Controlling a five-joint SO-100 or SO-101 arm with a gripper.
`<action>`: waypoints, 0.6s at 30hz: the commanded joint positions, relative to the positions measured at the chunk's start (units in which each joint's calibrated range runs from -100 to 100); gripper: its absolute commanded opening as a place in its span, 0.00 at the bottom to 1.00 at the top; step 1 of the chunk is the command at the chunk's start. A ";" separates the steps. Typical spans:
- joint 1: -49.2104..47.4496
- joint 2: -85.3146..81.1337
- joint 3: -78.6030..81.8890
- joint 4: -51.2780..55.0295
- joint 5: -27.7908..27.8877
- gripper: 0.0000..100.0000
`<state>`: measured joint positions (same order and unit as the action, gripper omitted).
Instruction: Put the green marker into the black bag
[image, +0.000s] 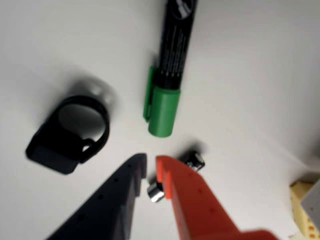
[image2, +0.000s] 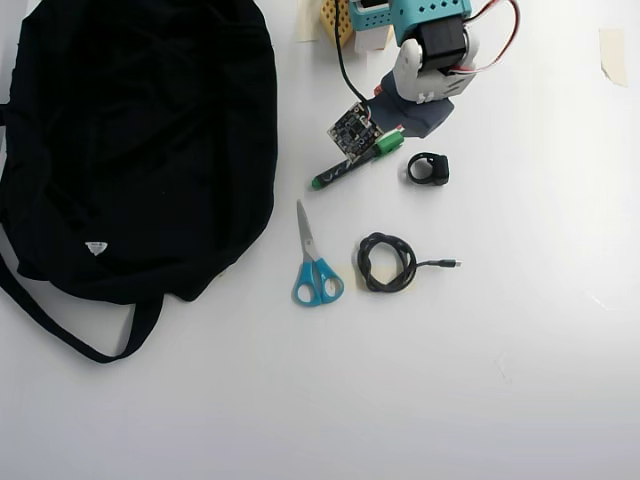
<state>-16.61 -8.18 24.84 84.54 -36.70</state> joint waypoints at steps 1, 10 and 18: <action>0.75 -0.45 1.03 -2.20 -0.27 0.03; 2.99 -0.37 3.28 -2.80 -0.27 0.04; 3.97 -0.29 4.18 -5.13 -0.21 0.21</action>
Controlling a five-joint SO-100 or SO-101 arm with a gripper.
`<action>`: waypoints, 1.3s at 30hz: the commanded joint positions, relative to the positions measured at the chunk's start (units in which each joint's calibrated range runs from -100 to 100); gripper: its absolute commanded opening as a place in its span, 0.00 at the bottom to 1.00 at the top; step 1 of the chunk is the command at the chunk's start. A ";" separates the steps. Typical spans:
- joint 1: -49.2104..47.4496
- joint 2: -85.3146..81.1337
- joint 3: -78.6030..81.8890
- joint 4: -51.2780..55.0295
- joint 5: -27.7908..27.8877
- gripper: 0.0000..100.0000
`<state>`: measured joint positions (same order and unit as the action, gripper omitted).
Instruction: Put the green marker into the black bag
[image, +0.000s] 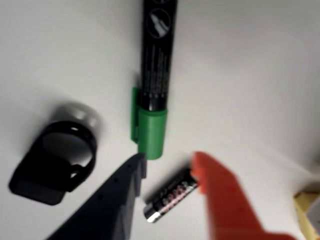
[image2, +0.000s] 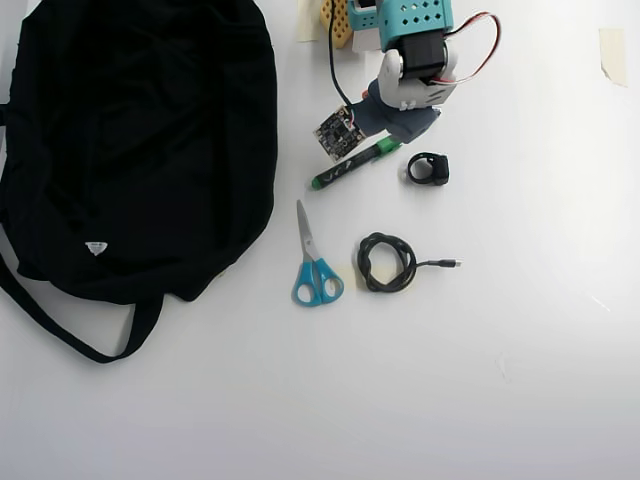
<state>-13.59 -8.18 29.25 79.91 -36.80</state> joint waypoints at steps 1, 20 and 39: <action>1.10 -0.29 -0.22 -0.49 -0.12 0.22; 3.50 6.52 -1.12 -8.93 0.41 0.26; 6.49 8.92 -1.03 -15.65 3.92 0.27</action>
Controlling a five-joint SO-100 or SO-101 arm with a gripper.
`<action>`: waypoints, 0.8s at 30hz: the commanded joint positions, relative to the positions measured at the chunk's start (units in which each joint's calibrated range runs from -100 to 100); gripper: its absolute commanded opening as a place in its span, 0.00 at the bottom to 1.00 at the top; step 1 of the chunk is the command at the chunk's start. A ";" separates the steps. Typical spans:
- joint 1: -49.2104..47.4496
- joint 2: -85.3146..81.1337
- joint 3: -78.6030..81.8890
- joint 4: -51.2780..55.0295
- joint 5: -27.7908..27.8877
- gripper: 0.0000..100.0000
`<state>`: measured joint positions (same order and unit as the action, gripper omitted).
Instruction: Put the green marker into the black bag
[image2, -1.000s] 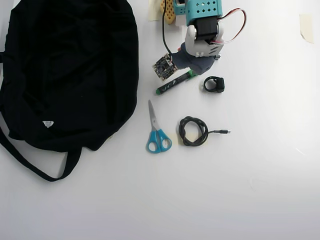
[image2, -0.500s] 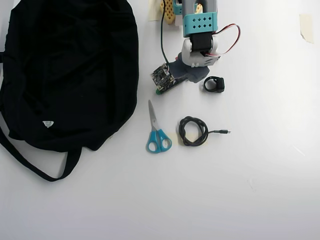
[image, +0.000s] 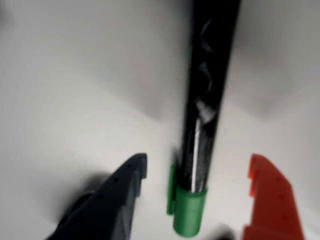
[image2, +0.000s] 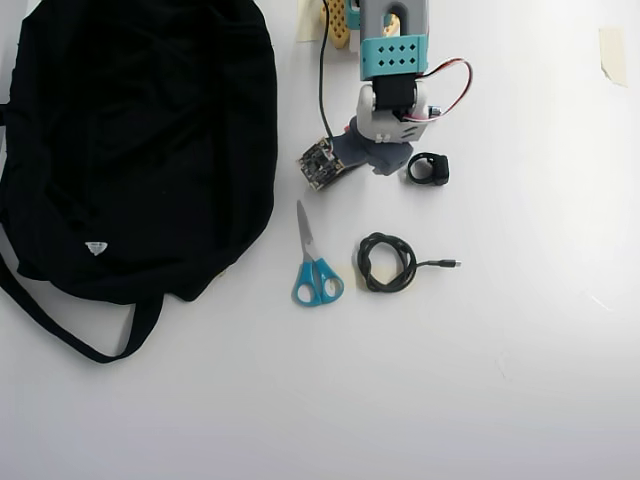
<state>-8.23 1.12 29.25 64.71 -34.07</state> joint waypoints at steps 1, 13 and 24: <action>1.42 -0.37 -1.03 -0.45 1.55 0.27; 2.84 0.95 -0.49 -2.00 2.39 0.27; 2.77 2.78 -0.58 -5.19 2.39 0.27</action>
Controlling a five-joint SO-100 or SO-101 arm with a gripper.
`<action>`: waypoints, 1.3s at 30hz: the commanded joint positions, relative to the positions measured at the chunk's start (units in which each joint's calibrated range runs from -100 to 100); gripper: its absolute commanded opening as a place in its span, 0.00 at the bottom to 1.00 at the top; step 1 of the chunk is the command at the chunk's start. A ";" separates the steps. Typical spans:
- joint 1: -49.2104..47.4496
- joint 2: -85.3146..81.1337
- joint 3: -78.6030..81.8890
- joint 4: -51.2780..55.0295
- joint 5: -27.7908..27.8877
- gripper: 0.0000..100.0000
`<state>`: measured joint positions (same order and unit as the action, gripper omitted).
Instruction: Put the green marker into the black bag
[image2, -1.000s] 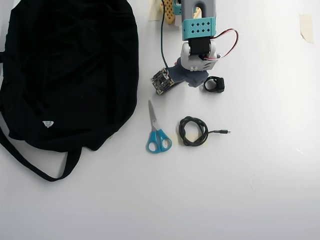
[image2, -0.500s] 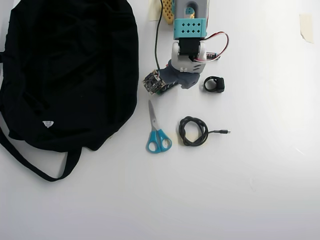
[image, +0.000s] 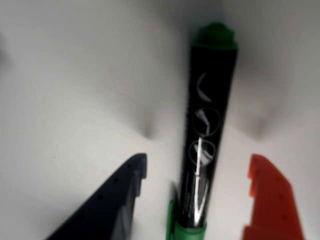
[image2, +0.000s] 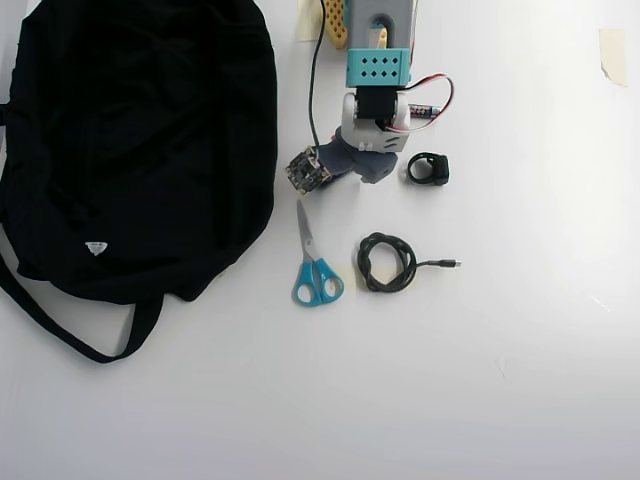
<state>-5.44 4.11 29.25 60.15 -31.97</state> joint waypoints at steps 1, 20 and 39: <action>-0.02 -0.21 -0.49 -0.64 0.29 0.27; -0.02 3.69 -1.21 -0.55 0.24 0.26; 0.05 3.69 -1.12 -0.55 0.24 0.19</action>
<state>-5.36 7.68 29.01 60.07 -31.97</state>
